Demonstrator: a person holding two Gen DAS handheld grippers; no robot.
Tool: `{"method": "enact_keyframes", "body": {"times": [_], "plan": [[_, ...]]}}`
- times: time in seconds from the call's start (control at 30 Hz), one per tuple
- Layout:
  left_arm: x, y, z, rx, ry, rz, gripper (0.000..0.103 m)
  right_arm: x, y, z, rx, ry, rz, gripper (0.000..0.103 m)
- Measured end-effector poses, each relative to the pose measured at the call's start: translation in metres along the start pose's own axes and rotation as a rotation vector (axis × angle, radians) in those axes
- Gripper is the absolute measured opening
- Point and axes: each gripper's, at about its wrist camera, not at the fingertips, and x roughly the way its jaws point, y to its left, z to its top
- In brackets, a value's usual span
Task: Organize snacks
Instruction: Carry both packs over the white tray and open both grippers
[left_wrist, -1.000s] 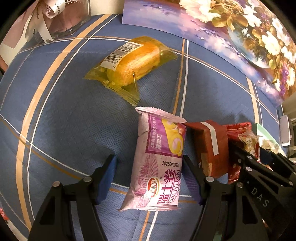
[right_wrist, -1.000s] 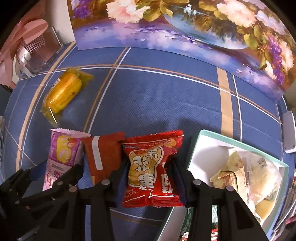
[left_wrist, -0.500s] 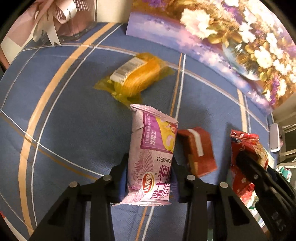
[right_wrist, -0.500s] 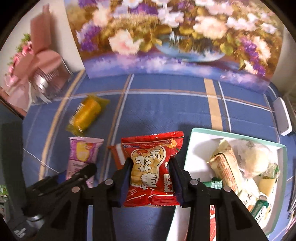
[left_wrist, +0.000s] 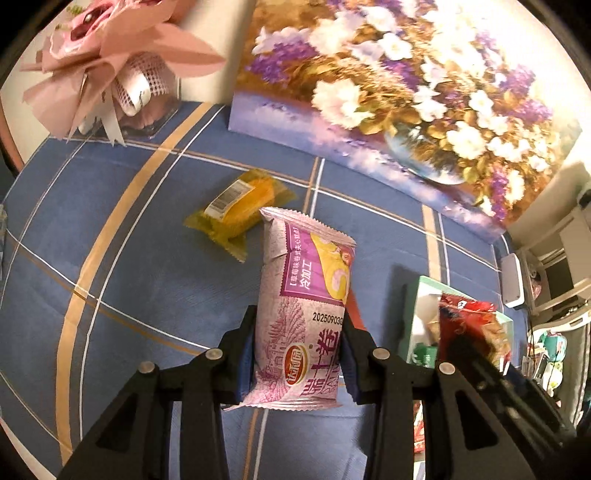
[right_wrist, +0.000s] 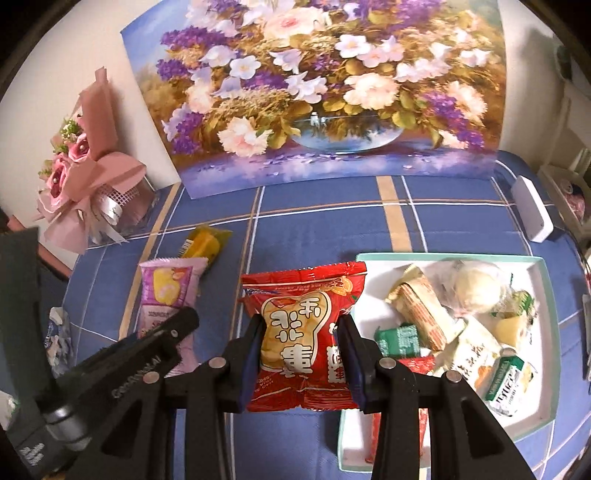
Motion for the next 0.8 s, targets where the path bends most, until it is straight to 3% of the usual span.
{"method": "enact_keyframes", "body": {"times": [0.13,0.33,0.8], "plan": [[-0.005,-0.012,-0.003,0.02,-0.007,-0.014,0.041,-0.002,-0.016,-0.003,0.032,0.002,-0.013,0.042],[-0.011,-0.038,-0.009,0.07,-0.006,-0.049,0.041,-0.011,-0.064,-0.005,0.126,-0.008,-0.099,0.042],[0.0,-0.137,-0.05,0.277,0.06,-0.141,0.041,-0.033,-0.178,-0.019,0.349,-0.039,-0.235,0.042]]}}
